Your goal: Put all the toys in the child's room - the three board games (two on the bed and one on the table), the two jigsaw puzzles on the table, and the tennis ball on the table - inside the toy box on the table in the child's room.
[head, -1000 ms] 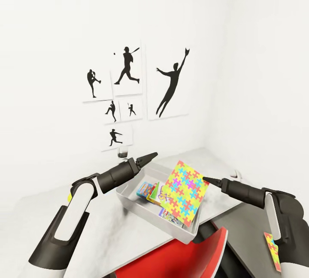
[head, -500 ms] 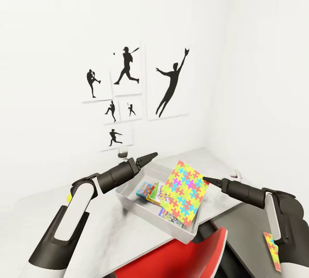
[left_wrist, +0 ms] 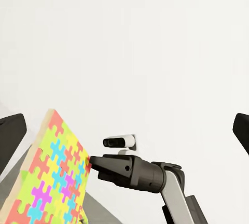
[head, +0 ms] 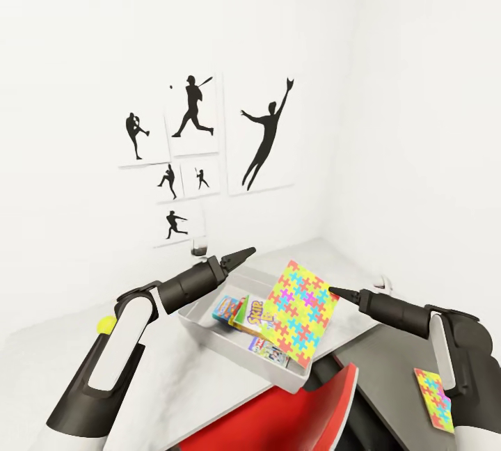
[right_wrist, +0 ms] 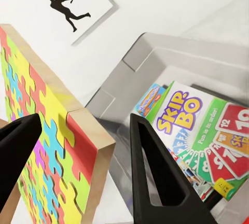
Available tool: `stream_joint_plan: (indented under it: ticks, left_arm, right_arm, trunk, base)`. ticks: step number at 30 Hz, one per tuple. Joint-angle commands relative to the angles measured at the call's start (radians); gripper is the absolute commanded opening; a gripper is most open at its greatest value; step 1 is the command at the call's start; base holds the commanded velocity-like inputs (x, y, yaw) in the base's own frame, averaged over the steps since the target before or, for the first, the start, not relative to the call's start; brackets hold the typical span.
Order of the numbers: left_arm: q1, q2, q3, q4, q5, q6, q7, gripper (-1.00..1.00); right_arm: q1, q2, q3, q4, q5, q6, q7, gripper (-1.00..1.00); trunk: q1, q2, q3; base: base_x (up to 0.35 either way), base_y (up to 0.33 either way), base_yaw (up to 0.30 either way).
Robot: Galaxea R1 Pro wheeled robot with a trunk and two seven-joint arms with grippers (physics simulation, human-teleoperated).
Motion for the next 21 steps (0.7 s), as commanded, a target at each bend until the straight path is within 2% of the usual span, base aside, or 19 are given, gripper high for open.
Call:
stream_joint_plan:
  ticks: [1,7,15,21]
  left_arm:
    - [-0.001,0.000,0.000,0.000,0.001,0.003,-0.002,1.00]
    - [-0.001,0.001,0.000,0.001,0.001,0.003,0.001,1.00]
    - [-0.001,-0.001,-0.001,0.002,0.001,0.003,0.004,1.00]
    - [-0.001,-0.001,-0.001,0.002,0.000,0.003,0.006,1.00]
  right_arm:
    - [-0.001,0.000,-0.001,0.000,-0.006,0.008,-0.002,-1.00]
    - [-0.001,-0.001,-0.001,0.000,-0.007,0.008,-0.002,-1.00]
    - [-0.001,-0.002,-0.001,0.000,-0.007,0.008,-0.002,-1.00]
    - [-0.001,-0.004,-0.002,0.000,-0.009,0.008,-0.001,-1.00]
  trunk:
    - [0.001,-0.002,-0.002]
    - [0.001,-0.002,-0.002]
    - [0.001,-0.002,-0.002]
    - [0.001,-0.002,-0.002]
  base:
    - [0.000,0.000,-0.027]
    - [0.032,0.010,-0.017]
    - [0.157,0.096,-0.004]
    - [0.054,0.034,-0.001]
